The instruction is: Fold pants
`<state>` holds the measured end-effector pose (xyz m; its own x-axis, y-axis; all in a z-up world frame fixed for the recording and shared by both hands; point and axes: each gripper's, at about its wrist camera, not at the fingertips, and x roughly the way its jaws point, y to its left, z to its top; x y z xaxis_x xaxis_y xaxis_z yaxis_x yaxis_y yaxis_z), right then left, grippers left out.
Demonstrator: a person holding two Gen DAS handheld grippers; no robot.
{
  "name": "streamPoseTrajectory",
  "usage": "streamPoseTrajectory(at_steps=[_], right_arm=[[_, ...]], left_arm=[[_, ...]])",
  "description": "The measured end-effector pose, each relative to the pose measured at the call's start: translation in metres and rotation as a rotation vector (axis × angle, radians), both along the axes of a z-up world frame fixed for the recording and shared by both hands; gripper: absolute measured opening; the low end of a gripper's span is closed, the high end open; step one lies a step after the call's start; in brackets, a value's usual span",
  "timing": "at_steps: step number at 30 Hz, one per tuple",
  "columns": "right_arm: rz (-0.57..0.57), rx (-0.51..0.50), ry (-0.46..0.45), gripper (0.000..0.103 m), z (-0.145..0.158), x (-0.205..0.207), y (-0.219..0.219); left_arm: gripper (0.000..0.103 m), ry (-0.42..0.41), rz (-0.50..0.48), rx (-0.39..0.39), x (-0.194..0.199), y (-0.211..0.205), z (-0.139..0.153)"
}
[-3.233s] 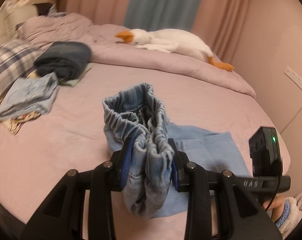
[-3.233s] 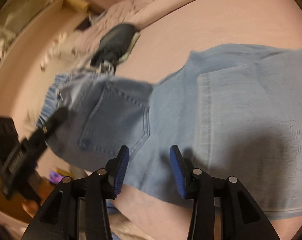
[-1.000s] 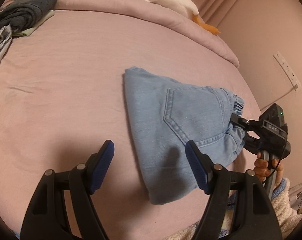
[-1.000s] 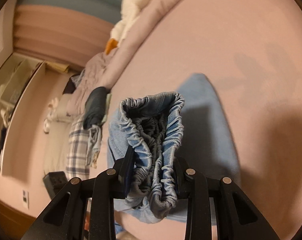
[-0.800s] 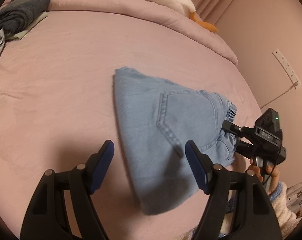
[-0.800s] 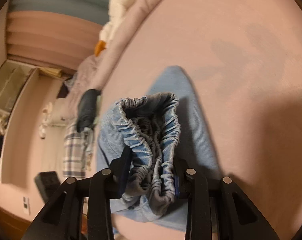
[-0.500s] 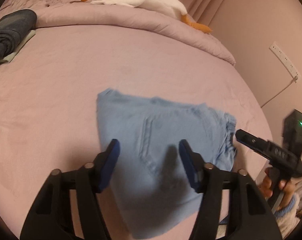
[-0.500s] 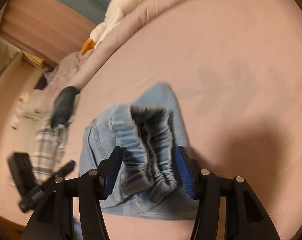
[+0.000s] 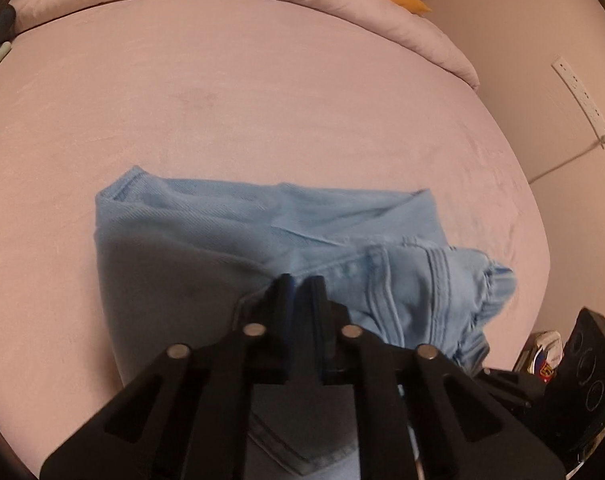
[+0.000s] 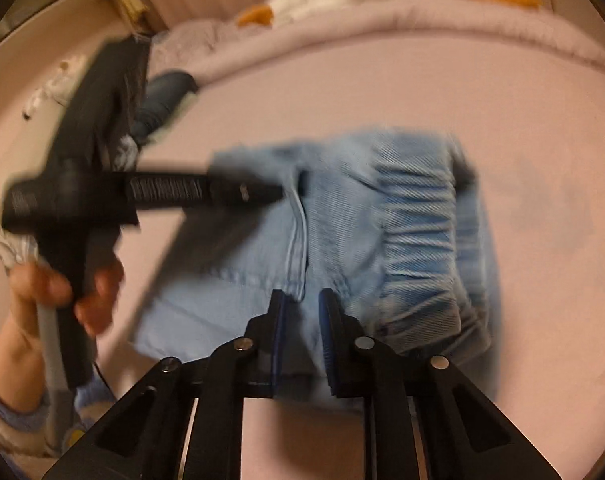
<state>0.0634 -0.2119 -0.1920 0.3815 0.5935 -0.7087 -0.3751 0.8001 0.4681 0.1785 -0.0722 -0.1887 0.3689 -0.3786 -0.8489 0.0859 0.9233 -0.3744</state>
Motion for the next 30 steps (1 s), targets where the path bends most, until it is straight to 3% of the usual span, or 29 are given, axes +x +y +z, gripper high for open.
streamPoseTrajectory(at_steps=[5, 8, 12, 19, 22, 26, 30], right_arm=[[0.009, 0.002, 0.011, 0.013, -0.003, 0.002, -0.009], [0.023, -0.011, 0.004, 0.013, 0.011, 0.003, -0.003], [0.016, 0.049, -0.043, 0.013, 0.031, 0.004, -0.012], [-0.023, 0.024, -0.1, 0.014, 0.043, 0.033, 0.002], [-0.039, -0.043, -0.065, 0.014, 0.028, 0.043, 0.009], [-0.056, -0.004, 0.01, 0.008, 0.012, 0.054, 0.006], [-0.064, 0.01, 0.022, 0.008, 0.017, 0.051, -0.001]], left_arm=[[0.006, -0.006, 0.029, -0.054, -0.008, 0.012, 0.009], [0.009, -0.066, 0.039, -0.028, -0.033, 0.024, 0.025], [0.009, -0.1, 0.039, -0.061, -0.061, 0.041, 0.037], [0.007, -0.039, -0.031, -0.06, -0.107, 0.032, 0.017], [0.007, -0.06, -0.028, -0.052, -0.123, 0.029, 0.007], [0.009, -0.049, 0.0, -0.11, -0.136, 0.039, 0.006], [0.009, -0.023, 0.057, -0.187, -0.138, 0.062, 0.006]])
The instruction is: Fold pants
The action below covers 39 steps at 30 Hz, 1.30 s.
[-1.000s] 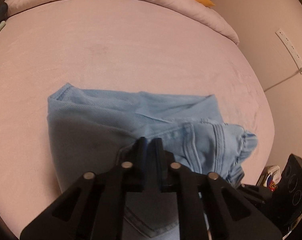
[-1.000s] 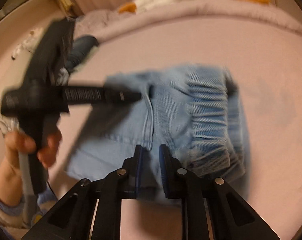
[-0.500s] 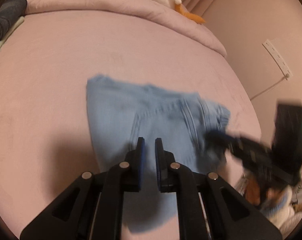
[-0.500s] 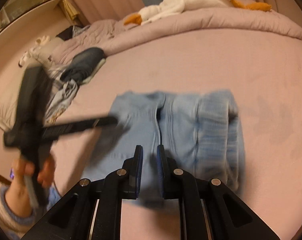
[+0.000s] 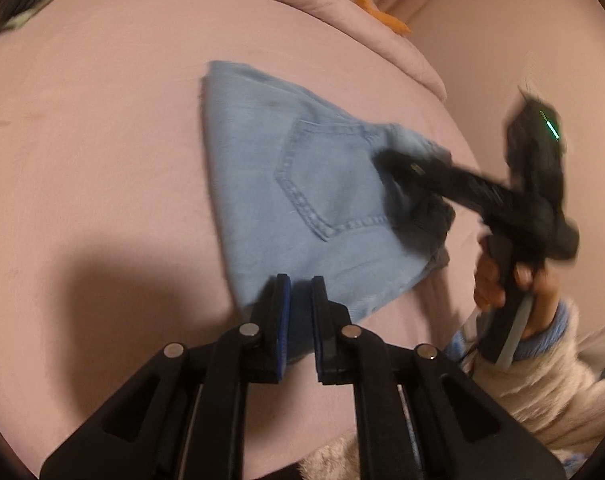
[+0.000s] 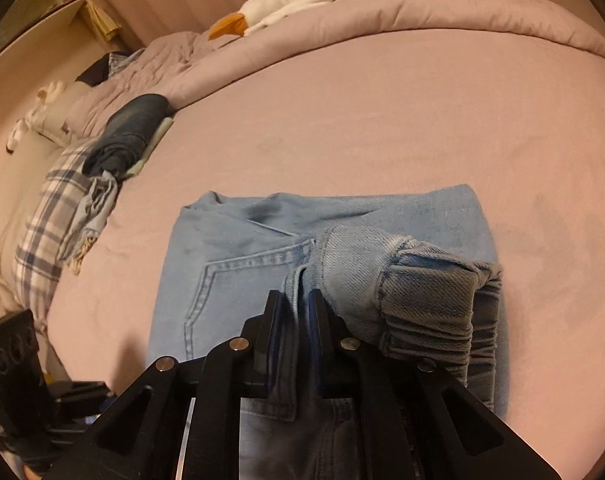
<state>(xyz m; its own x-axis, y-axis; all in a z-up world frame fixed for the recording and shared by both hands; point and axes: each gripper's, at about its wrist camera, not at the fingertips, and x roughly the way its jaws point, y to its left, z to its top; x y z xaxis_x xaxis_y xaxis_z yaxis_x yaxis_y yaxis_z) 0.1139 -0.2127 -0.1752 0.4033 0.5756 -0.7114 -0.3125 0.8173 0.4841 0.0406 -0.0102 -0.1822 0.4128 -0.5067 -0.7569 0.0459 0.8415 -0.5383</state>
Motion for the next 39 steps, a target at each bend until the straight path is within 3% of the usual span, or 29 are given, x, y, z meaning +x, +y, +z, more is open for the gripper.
streamPoseTrajectory(at_steps=[1, 3, 4, 5, 13, 18, 19, 20, 21, 23, 28, 33, 36, 39], right_arm=[[0.002, -0.011, -0.015, 0.011, 0.006, -0.004, 0.003], [0.047, -0.022, -0.074, 0.031, 0.016, -0.017, 0.011], [0.084, -0.013, -0.105, 0.049, 0.02, -0.025, 0.016], [0.12, -0.003, -0.132, 0.052, 0.024, -0.035, 0.019], [0.427, -0.059, -0.216, 0.052, 0.027, -0.093, 0.079], [0.532, -0.154, -0.303, 0.052, 0.025, -0.111, 0.102], [0.546, -0.193, -0.33, 0.049, 0.022, -0.114, 0.107], [0.548, -0.237, -0.357, 0.036, 0.018, -0.116, 0.113], [0.554, -0.275, -0.366, 0.034, 0.014, -0.116, 0.117], [0.572, -0.258, -0.353, 0.025, 0.012, -0.114, 0.117], [0.584, -0.286, -0.361, 0.024, 0.006, -0.12, 0.122], [0.542, -0.225, -0.325, 0.026, 0.008, -0.112, 0.118], [0.523, -0.176, -0.317, 0.03, 0.019, -0.113, 0.105], [0.463, -0.105, -0.316, 0.03, 0.033, -0.106, 0.08]], left_arm=[[0.011, -0.003, 0.022, -0.007, 0.002, 0.005, 0.001], [0.023, -0.013, 0.068, 0.009, 0.008, 0.016, 0.005], [0.036, -0.014, 0.094, 0.014, 0.012, 0.021, 0.006], [0.038, -0.018, 0.112, -0.001, 0.017, 0.026, 0.006], [0.038, 0.007, 0.125, -0.068, 0.085, 0.032, -0.001], [0.034, 0.058, 0.154, -0.095, 0.111, 0.046, -0.016], [0.032, 0.069, 0.159, -0.111, 0.115, 0.048, -0.021], [0.031, 0.065, 0.162, -0.118, 0.117, 0.048, -0.022], [0.03, 0.053, 0.162, -0.114, 0.117, 0.049, -0.02], [0.027, 0.041, 0.166, -0.107, 0.117, 0.05, -0.019], [0.026, 0.053, 0.228, -0.161, 0.127, 0.061, -0.024], [0.027, 0.036, 0.255, -0.097, 0.131, 0.056, -0.011], [0.026, -0.058, 0.219, 0.045, 0.114, 0.046, 0.014], [0.035, -0.128, 0.173, 0.151, 0.09, 0.035, 0.034]])
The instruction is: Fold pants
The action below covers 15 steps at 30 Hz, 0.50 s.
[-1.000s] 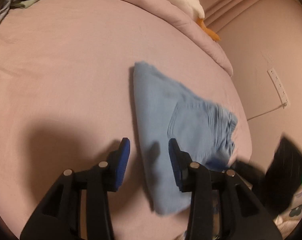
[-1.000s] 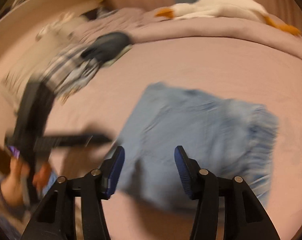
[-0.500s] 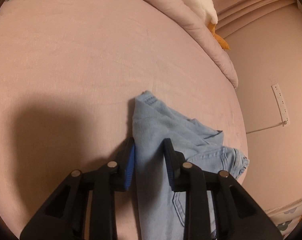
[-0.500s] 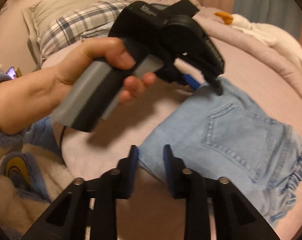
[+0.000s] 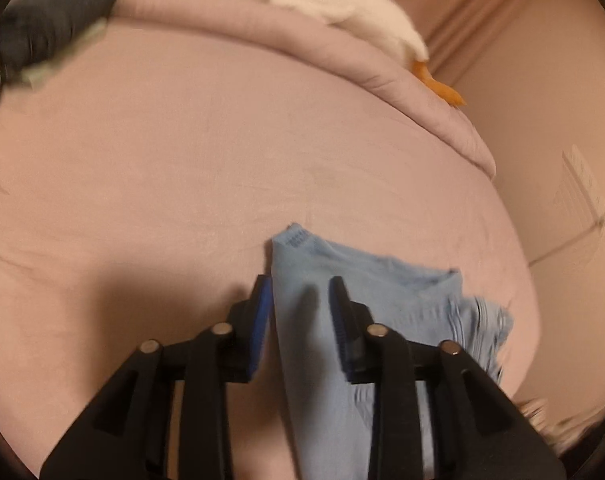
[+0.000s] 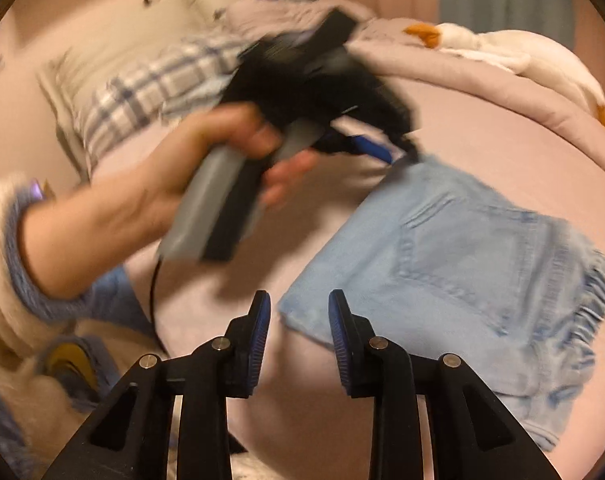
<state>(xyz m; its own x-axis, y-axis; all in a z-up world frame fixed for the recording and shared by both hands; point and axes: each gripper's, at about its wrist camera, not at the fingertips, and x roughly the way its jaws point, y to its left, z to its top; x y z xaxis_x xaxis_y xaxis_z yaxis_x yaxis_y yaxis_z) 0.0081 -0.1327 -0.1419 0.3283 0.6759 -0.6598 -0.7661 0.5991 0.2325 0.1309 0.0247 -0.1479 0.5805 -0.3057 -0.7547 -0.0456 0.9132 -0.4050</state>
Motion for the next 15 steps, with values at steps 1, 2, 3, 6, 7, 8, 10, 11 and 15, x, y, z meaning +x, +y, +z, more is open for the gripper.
streamPoseTrajectory(at_steps=[1, 2, 3, 6, 7, 8, 10, 11, 15], right_arm=[[-0.031, 0.021, 0.0, 0.03, 0.004, 0.005, -0.01], [-0.062, 0.031, -0.002, 0.03, 0.007, 0.011, -0.019], [-0.105, 0.035, -0.006, 0.03, 0.01, 0.017, -0.026], [-0.285, -0.001, -0.01, 0.03, 0.011, 0.043, -0.052], [-0.335, -0.024, -0.016, 0.03, 0.011, 0.05, -0.056], [-0.379, -0.044, -0.025, 0.03, 0.01, 0.056, -0.062], [-0.446, -0.08, -0.057, 0.03, 0.009, 0.067, -0.072], [-0.466, -0.092, -0.066, 0.03, 0.008, 0.072, -0.076], [-0.528, -0.168, -0.032, 0.03, -0.012, 0.093, -0.081]], left_arm=[[0.038, -0.012, -0.015, 0.032, -0.008, -0.005, 0.005], [0.038, -0.022, -0.036, 0.071, -0.017, -0.011, 0.01], [0.038, -0.026, -0.058, 0.106, -0.024, -0.019, 0.012], [0.039, -0.031, -0.114, 0.157, -0.045, -0.034, 0.014], [0.039, -0.027, -0.135, 0.171, -0.051, -0.041, 0.013], [0.039, -0.022, -0.154, 0.186, -0.057, -0.048, 0.011], [0.039, -0.015, -0.185, 0.215, -0.064, -0.061, 0.006], [0.039, -0.017, -0.2, 0.228, -0.067, -0.066, 0.003], [0.039, 0.057, -0.255, 0.277, -0.066, -0.085, -0.023]])
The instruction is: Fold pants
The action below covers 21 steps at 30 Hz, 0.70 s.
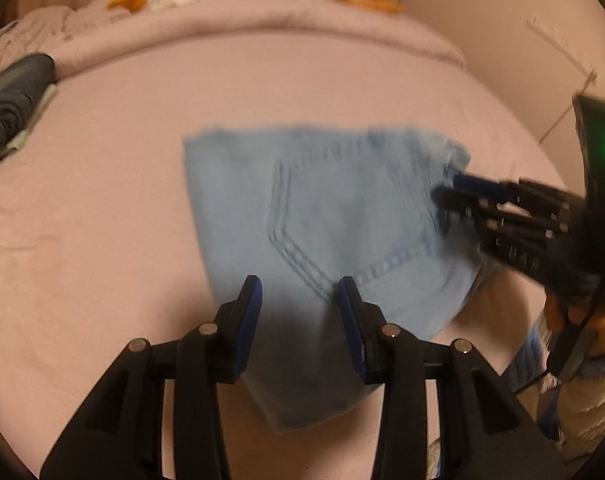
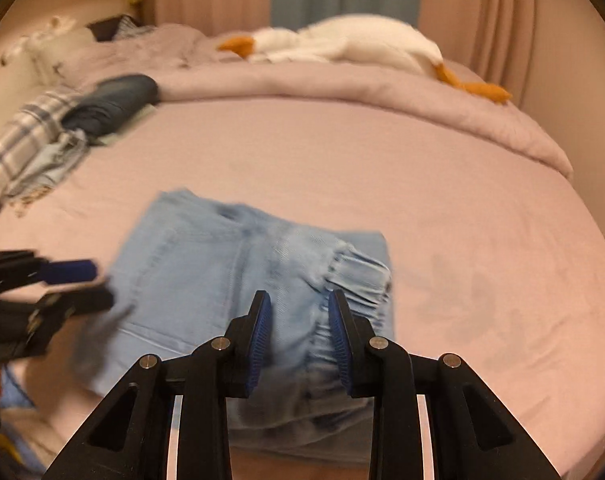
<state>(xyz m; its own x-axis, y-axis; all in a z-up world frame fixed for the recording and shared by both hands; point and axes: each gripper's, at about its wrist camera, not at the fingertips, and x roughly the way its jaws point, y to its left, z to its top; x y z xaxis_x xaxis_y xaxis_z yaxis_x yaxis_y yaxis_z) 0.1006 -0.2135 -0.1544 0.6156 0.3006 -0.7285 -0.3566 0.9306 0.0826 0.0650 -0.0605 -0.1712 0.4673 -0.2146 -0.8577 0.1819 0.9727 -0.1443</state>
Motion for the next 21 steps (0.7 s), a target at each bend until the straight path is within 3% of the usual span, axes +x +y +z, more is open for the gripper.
streamPoseTrajectory(at_steps=[3, 6, 12, 17, 19, 21], right_arm=[[-0.02, 0.023, 0.056, 0.03, -0.016, 0.002, -0.004], [-0.026, 0.086, 0.072, 0.03, -0.012, 0.0, -0.011], [0.05, 0.16, 0.012, 0.03, 0.01, -0.029, -0.021], [0.166, 0.089, 0.035, 0.03, -0.001, -0.043, -0.001], [0.17, 0.043, 0.083, 0.03, -0.019, -0.039, 0.008], [0.158, 0.07, 0.088, 0.03, -0.022, -0.038, 0.006]], left_arm=[[0.039, -0.008, -0.004, 0.024, 0.001, -0.001, -0.004], [0.039, -0.019, 0.01, 0.024, -0.001, 0.004, 0.002], [0.044, -0.035, 0.013, 0.054, -0.012, 0.003, 0.007], [0.045, -0.031, 0.004, 0.076, -0.018, -0.003, -0.002], [0.045, -0.035, 0.004, 0.072, -0.02, -0.001, 0.001], [0.047, -0.034, 0.008, 0.067, -0.02, 0.002, 0.003]])
